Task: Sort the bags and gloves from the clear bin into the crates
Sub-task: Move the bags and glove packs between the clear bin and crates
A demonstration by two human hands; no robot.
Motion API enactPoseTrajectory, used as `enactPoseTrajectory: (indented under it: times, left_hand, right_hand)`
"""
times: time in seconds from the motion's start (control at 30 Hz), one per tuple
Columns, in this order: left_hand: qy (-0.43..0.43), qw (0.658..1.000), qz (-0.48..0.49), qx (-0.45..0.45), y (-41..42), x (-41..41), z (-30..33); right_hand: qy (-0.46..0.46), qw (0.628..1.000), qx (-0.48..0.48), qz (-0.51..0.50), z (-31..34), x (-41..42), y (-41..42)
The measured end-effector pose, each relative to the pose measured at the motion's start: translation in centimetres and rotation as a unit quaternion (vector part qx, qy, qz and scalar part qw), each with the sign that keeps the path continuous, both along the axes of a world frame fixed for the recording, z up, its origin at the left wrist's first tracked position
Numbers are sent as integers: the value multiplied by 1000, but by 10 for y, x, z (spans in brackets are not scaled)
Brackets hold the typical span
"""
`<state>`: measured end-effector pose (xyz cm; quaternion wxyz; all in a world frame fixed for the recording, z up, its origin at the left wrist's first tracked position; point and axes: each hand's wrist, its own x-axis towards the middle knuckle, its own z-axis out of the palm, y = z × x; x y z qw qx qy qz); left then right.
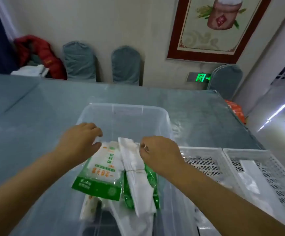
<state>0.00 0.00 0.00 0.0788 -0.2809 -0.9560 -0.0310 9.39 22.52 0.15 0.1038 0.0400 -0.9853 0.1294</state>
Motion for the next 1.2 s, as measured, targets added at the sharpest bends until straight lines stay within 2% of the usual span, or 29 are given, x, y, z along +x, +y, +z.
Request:
enactPoseTrajectory:
  times: [0.13,0.2,0.3,0.43,0.6,0.77,0.83,0.9,0.97,1.03,1.1,1.17,1.2]
  left_hand:
    - [-15,1000,1,-17,-22,-4,-19]
    - [-10,1000,-25,-14,-25,-6,-29]
    - [-9,999,-32,9,-29,-9,-34]
    - [-12,999,-48,23,-32,-10,-38]
    - [-16,998,-50,28,-32,-9,-37]
    - [-19,998,-58,24,-30,-8,-37]
    - [-44,996,-62,34,-27,-8,-32]
    - [-60,995,-75,39,-19,-9,-25]
    - [-37,994,-93,37,-6,-10,-15]
    - [-9,993,-100,64,14,-12,-3]
    - [-14,989,-96,114,40,-11,11]
    - [-102,972,-64,204,70,-8,23]
    - [-181,947,-47,261,87,-4,30]
  right_hand:
    - [-207,977,41,-28,-40,-45,-35]
    - [-270,959,56,-58,-65,-58,-43]
    - [-317,942,53,-99,-100,-62,-49]
    - [-323,936,12,-142,-118,-57,-52]
    - [-286,934,-67,-201,-113,-53,-49]
    - [-263,935,-38,-236,-106,-44,-39]
    - [-242,938,-55,-243,-94,-44,-33]
    - [-220,942,-91,-236,-74,-45,-26]
    - [-199,944,-141,-222,-50,-44,-19]
    - [-169,928,-252,-215,-24,-37,-9]
    - [-129,894,-381,-199,1,-24,4]
    - [-102,852,-486,-164,24,-10,19]
    - [-94,828,-535,-141,32,-3,29]
